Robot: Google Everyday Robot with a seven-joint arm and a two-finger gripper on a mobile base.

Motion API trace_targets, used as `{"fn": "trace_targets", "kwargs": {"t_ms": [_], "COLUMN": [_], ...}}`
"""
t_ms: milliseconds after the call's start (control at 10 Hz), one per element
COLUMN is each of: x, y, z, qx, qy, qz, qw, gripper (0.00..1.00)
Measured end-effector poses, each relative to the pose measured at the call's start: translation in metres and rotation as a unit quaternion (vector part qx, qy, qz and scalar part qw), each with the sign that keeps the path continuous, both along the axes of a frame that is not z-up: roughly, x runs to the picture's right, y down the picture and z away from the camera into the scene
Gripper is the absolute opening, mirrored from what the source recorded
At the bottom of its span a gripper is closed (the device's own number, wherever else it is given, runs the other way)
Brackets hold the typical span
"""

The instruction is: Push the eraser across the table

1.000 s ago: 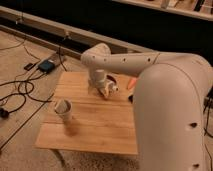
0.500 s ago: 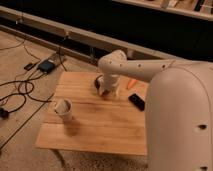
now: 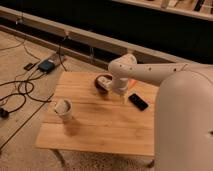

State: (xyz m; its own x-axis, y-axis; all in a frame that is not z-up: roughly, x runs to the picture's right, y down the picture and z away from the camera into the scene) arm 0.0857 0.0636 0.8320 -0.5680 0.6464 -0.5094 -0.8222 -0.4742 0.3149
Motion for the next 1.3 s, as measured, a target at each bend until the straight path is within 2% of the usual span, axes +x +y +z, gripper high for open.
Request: {"fn": "trace_targets", "kwargs": {"t_ms": [300,900,1300], "x": [0.019,0.077,0.082], "y": [-0.008,-0.025,-0.027], "z": [0.006,0.010,0.011], "qx": [0.007,0.030,0.033], "qy": [0.019,0.062,0.064], "qz": [0.017,0.049,0.049], "qw": [0.9996,0.9964,0.9962], "gripper": [0.65,0.65,0.65]}}
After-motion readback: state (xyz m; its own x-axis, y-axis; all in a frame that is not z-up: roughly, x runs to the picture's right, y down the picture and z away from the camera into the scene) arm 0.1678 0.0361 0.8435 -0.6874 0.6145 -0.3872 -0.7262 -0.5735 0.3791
